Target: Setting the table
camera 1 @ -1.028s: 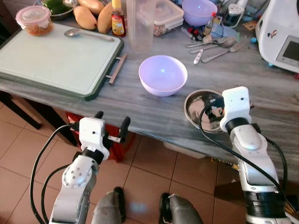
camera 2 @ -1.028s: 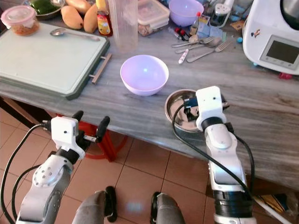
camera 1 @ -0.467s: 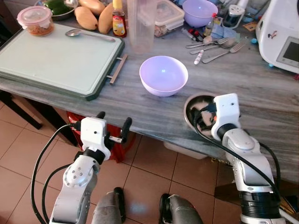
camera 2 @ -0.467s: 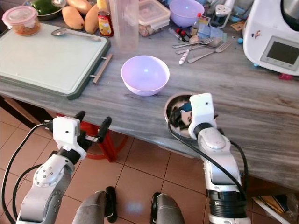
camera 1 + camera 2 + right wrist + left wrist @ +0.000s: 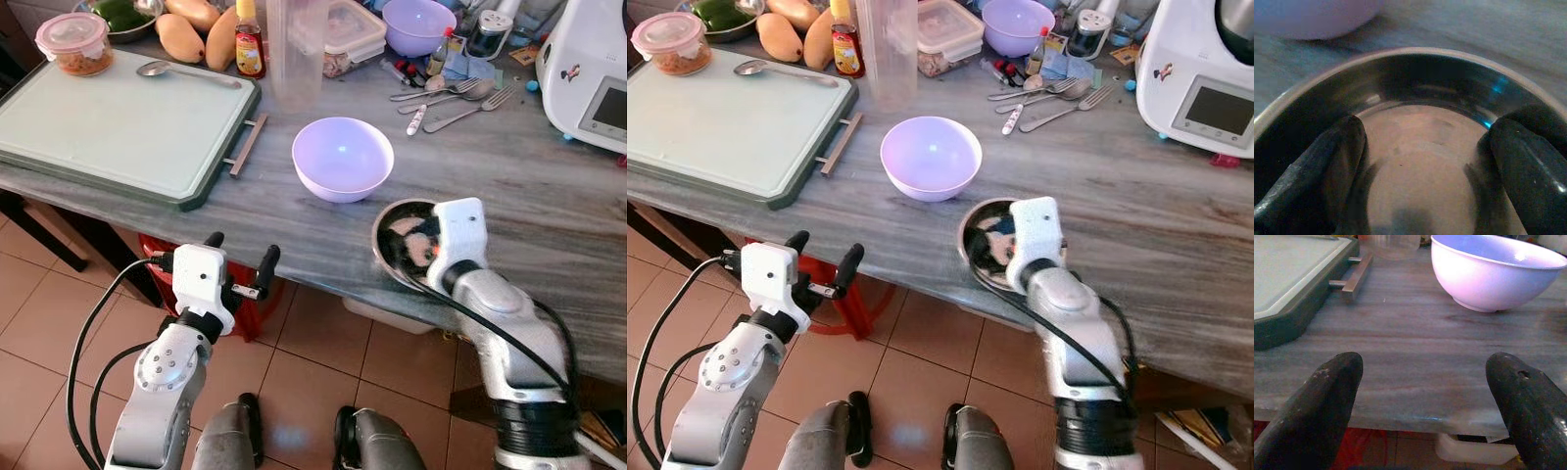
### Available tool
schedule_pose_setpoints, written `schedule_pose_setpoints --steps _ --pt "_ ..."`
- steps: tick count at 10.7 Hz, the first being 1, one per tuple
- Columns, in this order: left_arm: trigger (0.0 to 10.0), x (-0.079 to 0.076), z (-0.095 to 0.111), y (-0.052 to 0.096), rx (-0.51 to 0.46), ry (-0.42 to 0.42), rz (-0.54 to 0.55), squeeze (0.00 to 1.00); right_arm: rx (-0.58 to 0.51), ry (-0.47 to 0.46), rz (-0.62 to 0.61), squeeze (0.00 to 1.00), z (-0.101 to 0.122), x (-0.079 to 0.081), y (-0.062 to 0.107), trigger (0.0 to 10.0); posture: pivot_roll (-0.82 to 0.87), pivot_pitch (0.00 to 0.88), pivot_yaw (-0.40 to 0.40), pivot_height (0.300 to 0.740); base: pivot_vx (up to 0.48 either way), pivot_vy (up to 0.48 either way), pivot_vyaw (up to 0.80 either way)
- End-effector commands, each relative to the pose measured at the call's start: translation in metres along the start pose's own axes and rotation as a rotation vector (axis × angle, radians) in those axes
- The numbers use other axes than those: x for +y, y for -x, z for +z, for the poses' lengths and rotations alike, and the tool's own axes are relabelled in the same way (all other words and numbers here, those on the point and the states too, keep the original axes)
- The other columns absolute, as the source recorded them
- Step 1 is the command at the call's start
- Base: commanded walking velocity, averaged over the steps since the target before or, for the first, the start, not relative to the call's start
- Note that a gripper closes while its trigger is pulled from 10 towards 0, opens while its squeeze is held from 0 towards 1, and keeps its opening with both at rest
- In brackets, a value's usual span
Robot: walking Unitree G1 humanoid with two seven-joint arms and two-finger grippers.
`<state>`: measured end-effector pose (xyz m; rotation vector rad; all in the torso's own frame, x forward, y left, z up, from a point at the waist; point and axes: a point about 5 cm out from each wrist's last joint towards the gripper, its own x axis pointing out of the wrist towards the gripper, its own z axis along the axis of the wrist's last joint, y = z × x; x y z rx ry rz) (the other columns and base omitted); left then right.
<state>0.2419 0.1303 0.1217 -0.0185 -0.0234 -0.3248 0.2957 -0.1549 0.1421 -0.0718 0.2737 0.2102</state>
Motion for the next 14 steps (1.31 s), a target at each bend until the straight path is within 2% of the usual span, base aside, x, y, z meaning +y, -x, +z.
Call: schedule_pose_setpoints --steps 1,2,6,9,11,13,14 --pt "10.0 -0.002 0.001 0.001 0.002 -0.011 -0.01 0.0 0.005 -0.005 0.01 0.0 0.0 0.002 -0.003 10.0 -0.04 0.208 -0.034 0.74 0.0 0.0 0.0" --pt "10.0 -0.002 0.002 0.001 0.002 -0.013 -0.009 0.0 -0.003 -0.032 0.03 0.0 0.0 0.005 -0.005 10.0 -0.03 0.209 -0.034 0.74 0.0 0.0 0.0" --pt "10.0 -0.003 0.002 0.002 0.006 -0.019 -0.006 0.0 -0.044 -0.042 0.033 0.0 0.007 0.008 -0.015 10.0 -0.03 0.215 -0.031 0.74 0.0 0.0 0.0" --pt "10.0 -0.004 0.001 0.005 0.015 -0.019 -0.008 0.0 -0.068 -0.06 0.048 0.0 0.009 0.01 -0.015 10.0 -0.02 0.22 -0.028 0.74 0.0 0.0 0.0" --pt "10.0 -0.003 0.001 0.006 0.017 -0.02 -0.004 0.0 -0.097 -0.061 0.059 0.0 0.011 0.008 -0.005 10.0 -0.02 0.22 -0.029 0.74 0.0 0.0 0.0" --pt "10.0 -0.005 0.0 0.008 0.023 -0.013 -0.01 0.0 -0.218 -0.039 0.033 0.0 0.021 0.003 0.018 10.0 -0.03 0.216 -0.029 0.74 0.0 0.0 0.0" --pt "10.0 -0.007 -0.001 0.009 0.023 -0.013 -0.011 0.0 -0.244 -0.042 0.017 0.0 0.023 0.002 0.023 10.0 -0.04 0.215 -0.026 0.74 0.0 0.0 0.0"
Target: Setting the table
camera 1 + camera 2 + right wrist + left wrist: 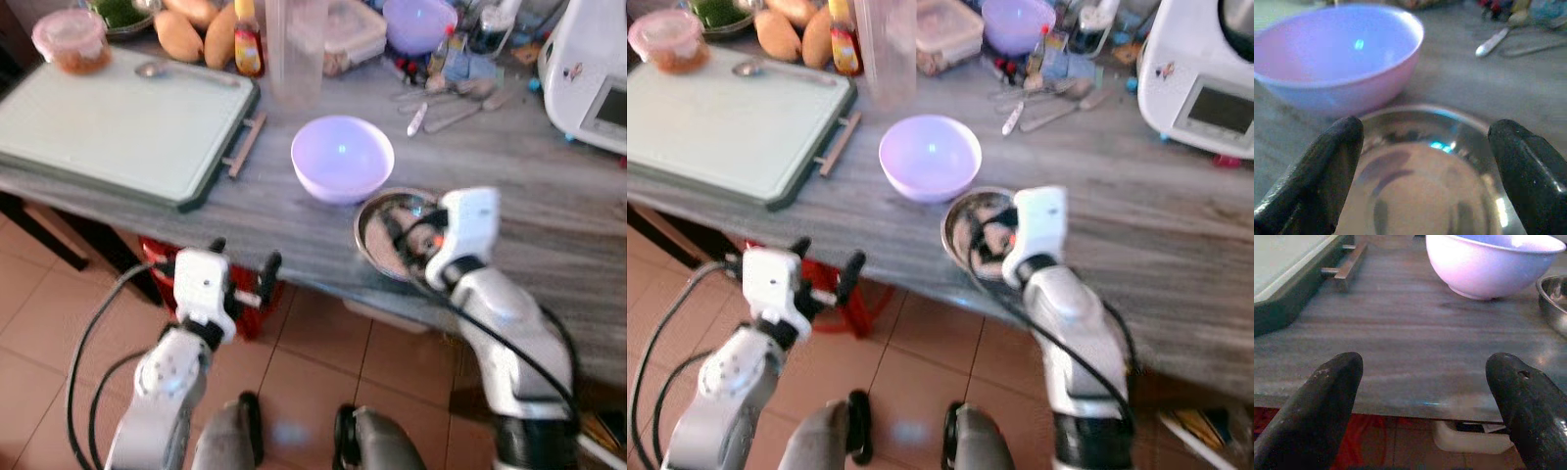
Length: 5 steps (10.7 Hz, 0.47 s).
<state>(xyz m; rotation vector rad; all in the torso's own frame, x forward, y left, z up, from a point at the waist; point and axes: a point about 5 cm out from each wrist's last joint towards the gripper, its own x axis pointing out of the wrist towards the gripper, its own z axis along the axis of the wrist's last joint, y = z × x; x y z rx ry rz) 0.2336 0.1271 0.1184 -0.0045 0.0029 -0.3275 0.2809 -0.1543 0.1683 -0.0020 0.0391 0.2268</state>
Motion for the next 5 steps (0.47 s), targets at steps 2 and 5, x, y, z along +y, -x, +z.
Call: schedule_pose_setpoints --steps 2,5 --pt "10.0 0.006 0.001 0.002 -0.004 -0.024 0.06 0.0 -0.102 0.045 -0.027 0.0 0.009 -0.001 0.011 10.0 -0.04 0.197 -0.032 0.74 0.0 0.0 0.0" --pt "10.0 0.01 -0.003 -0.004 -0.016 -0.003 0.163 0.0 -0.196 0.206 -0.101 0.0 -0.001 0.0 0.033 10.0 -0.02 0.151 -0.027 0.74 0.0 0.0 0.0"
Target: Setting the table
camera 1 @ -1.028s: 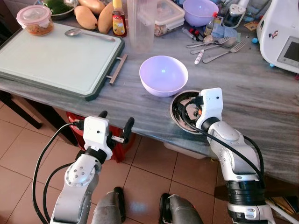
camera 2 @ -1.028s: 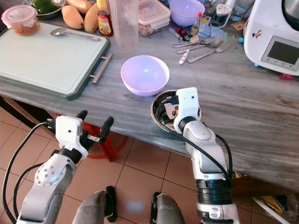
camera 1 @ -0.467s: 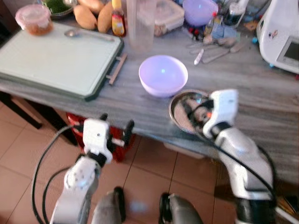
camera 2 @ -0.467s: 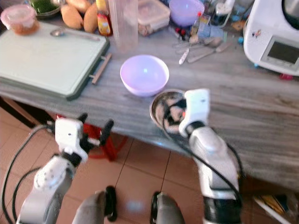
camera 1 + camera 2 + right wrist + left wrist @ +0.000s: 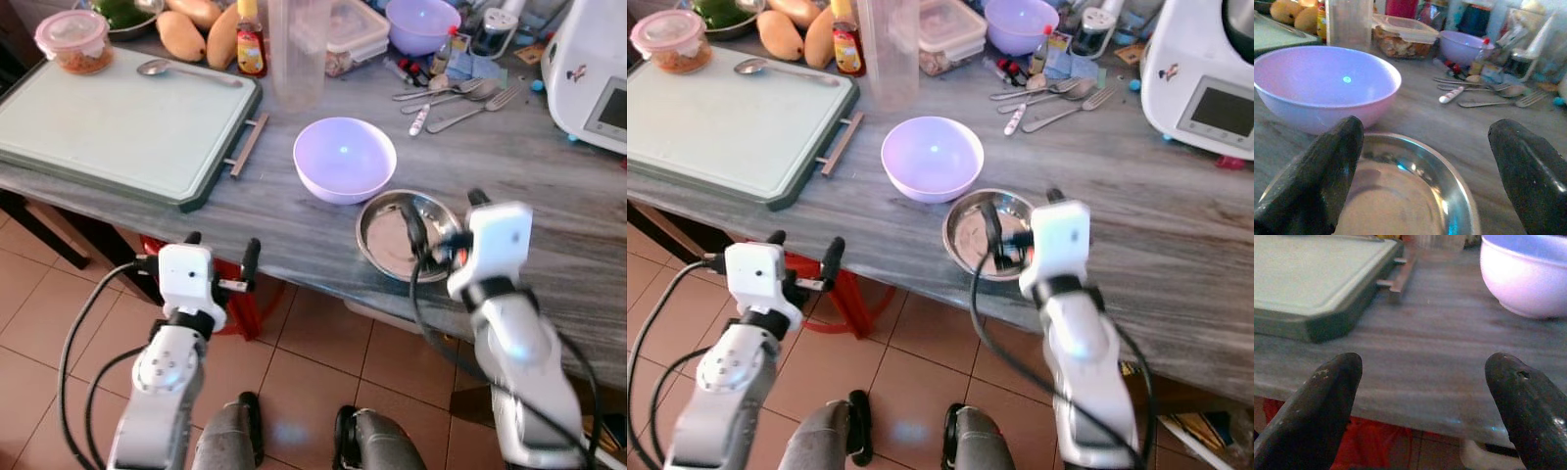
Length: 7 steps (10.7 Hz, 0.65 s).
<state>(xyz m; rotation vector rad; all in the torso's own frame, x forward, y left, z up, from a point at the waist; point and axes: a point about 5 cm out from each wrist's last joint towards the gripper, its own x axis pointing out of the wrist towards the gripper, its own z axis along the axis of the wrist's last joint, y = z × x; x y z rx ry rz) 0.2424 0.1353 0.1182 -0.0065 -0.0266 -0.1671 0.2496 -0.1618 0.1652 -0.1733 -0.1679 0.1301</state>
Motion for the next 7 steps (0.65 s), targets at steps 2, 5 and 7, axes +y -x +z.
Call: schedule_pose_setpoints --steps 2,5,7 --pt "10.0 -0.001 -0.001 -0.009 -0.008 -0.028 0.022 0.0 -0.05 0.026 0.0 0.0 -0.003 0.004 -0.003 10.0 -0.02 0.114 -0.001 0.74 0.0 0.0 0.0" --pt "10.0 0.008 0.004 -0.019 -0.026 0.019 0.1 0.0 -0.107 0.026 -0.04 0.0 0.001 0.002 -0.013 10.0 -0.05 0.124 0.015 0.74 -0.166 0.0 0.0" --pt "10.0 0.003 0.005 -0.022 -0.036 0.024 0.089 0.0 -0.06 0.023 -0.039 0.0 -0.009 -0.001 -0.014 10.0 -0.05 0.132 -0.001 0.74 -0.264 0.0 0.0"
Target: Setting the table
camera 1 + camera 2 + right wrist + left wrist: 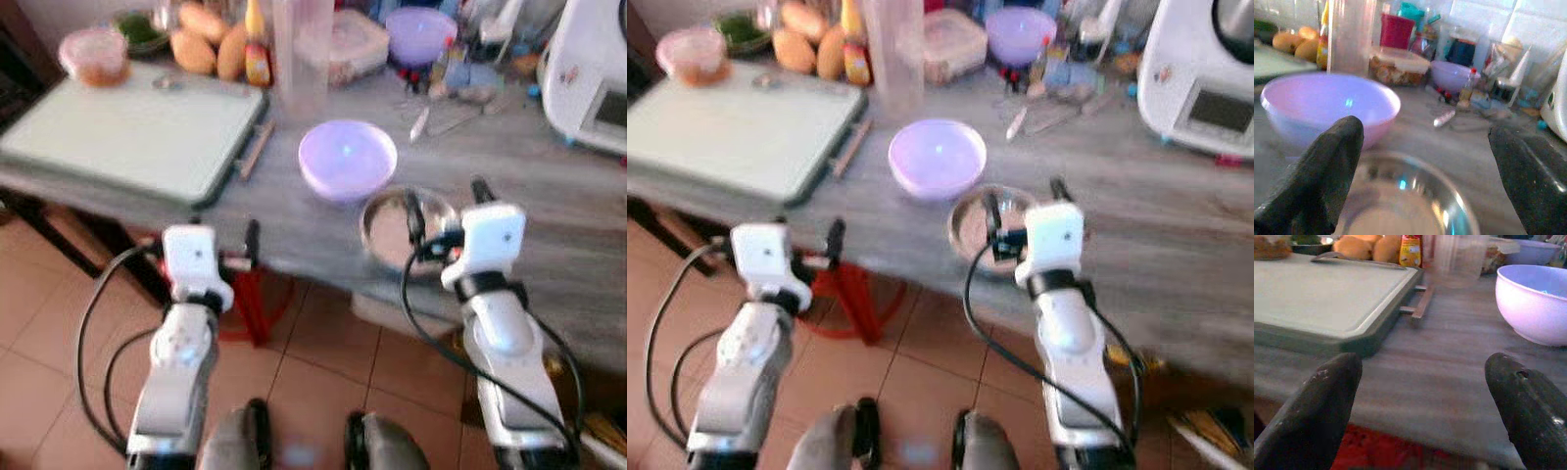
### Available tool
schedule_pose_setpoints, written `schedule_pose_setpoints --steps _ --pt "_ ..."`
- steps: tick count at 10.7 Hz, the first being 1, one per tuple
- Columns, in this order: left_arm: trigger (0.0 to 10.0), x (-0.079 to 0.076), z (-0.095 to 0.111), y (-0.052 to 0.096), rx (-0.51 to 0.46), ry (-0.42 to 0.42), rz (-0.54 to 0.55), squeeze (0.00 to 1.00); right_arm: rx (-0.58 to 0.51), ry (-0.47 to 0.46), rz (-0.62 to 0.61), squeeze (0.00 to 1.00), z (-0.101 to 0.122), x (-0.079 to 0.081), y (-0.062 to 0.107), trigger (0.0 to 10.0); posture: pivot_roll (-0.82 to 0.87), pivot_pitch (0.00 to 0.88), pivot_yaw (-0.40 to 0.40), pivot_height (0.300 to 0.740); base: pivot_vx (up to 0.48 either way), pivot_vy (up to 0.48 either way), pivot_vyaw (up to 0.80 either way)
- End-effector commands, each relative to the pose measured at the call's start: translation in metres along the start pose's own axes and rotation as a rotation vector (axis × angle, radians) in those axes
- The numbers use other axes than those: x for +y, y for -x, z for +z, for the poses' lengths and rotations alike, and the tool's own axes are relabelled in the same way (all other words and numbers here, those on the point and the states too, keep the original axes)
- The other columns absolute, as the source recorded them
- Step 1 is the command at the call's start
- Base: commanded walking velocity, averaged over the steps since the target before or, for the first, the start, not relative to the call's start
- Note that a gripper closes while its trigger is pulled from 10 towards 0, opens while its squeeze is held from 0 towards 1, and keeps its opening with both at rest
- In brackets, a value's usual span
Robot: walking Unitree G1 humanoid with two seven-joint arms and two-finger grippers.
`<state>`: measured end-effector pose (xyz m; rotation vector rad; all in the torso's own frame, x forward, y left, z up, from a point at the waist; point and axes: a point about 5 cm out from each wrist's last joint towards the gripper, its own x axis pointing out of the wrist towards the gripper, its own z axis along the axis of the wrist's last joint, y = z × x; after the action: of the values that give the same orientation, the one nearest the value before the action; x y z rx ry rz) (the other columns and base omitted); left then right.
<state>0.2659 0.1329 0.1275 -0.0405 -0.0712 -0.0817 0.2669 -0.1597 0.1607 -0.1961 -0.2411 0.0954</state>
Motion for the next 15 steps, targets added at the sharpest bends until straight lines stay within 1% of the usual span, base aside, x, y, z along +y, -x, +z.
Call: schedule_pose_setpoints --steps 1,3,5,6,7,8,9,10,11,12,13,14,15 --pt "10.0 0.004 -0.004 0.002 0.009 0.002 0.019 0.0 0.029 0.016 -0.031 0.0 -0.006 -0.007 0.003 10.0 -0.05 0.139 -0.011 0.74 -0.337 0.0 0.0" --pt "10.0 0.006 -0.007 0.0 0.007 -0.002 0.033 0.0 0.04 0.016 -0.038 0.0 -0.01 -0.011 0.001 10.0 -0.05 0.102 -0.021 0.74 -0.345 0.0 0.0" --pt "10.0 0.007 -0.006 -0.004 -0.004 -0.007 0.038 0.0 0.046 0.021 -0.035 0.0 -0.012 -0.012 0.002 10.0 -0.04 0.088 -0.025 0.74 -0.351 0.0 0.0" --pt "10.0 0.008 -0.006 -0.004 -0.008 -0.009 0.04 0.0 0.075 0.029 -0.047 0.0 -0.017 -0.012 0.005 10.0 -0.04 0.084 -0.02 0.74 -0.349 0.0 0.0" --pt "10.0 0.009 -0.01 -0.004 0.0 -0.007 0.051 0.0 0.093 0.013 -0.055 0.0 -0.023 -0.01 0.006 10.0 -0.04 0.048 -0.012 0.74 -0.345 0.0 0.0" --pt "10.0 0.002 -0.017 -0.003 -0.001 -0.022 0.033 0.0 0.117 -0.024 -0.138 0.0 -0.035 -0.008 0.009 10.0 -0.04 0.006 -0.002 0.74 -0.319 0.0 0.0" --pt "10.0 0.005 -0.017 -0.004 -0.007 -0.024 0.054 0.0 0.116 -0.066 -0.179 0.0 -0.039 -0.008 0.016 10.0 -0.04 0.002 -0.001 0.74 -0.319 0.0 0.0" --pt "10.0 0.012 -0.017 -0.005 -0.008 -0.019 0.096 0.0 0.144 -0.085 -0.179 0.0 -0.044 -0.008 0.025 10.0 -0.05 0.004 -0.002 0.74 -0.311 0.0 0.0" --pt "10.0 0.018 -0.019 -0.002 -0.003 -0.031 0.128 0.0 0.168 -0.092 -0.136 0.0 -0.05 -0.006 0.036 10.0 -0.05 0.017 -0.004 0.74 -0.255 0.0 0.0" --pt "10.0 0.018 -0.023 0.001 0.015 -0.04 0.123 0.0 0.154 -0.063 -0.149 0.0 -0.049 -0.009 0.037 10.0 -0.05 0.027 -0.008 0.74 0.0 0.0 0.0" --pt "10.0 0.016 -0.024 0.003 0.015 -0.031 0.1 0.0 0.142 -0.058 -0.147 0.0 -0.048 -0.009 0.036 10.0 -0.05 0.028 -0.01 0.74 0.0 0.0 0.0" --pt "10.0 0.013 -0.023 0.006 0.007 -0.006 0.049 0.0 0.129 -0.065 -0.109 0.0 -0.044 -0.006 0.031 10.0 -0.05 0.046 -0.017 0.74 0.0 0.0 0.0" --pt "10.0 0.012 -0.022 0.007 0.001 0.001 0.033 0.0 0.138 -0.066 -0.091 0.0 -0.044 -0.005 0.029 10.0 -0.04 0.06 -0.023 0.74 0.0 0.0 -0.43"
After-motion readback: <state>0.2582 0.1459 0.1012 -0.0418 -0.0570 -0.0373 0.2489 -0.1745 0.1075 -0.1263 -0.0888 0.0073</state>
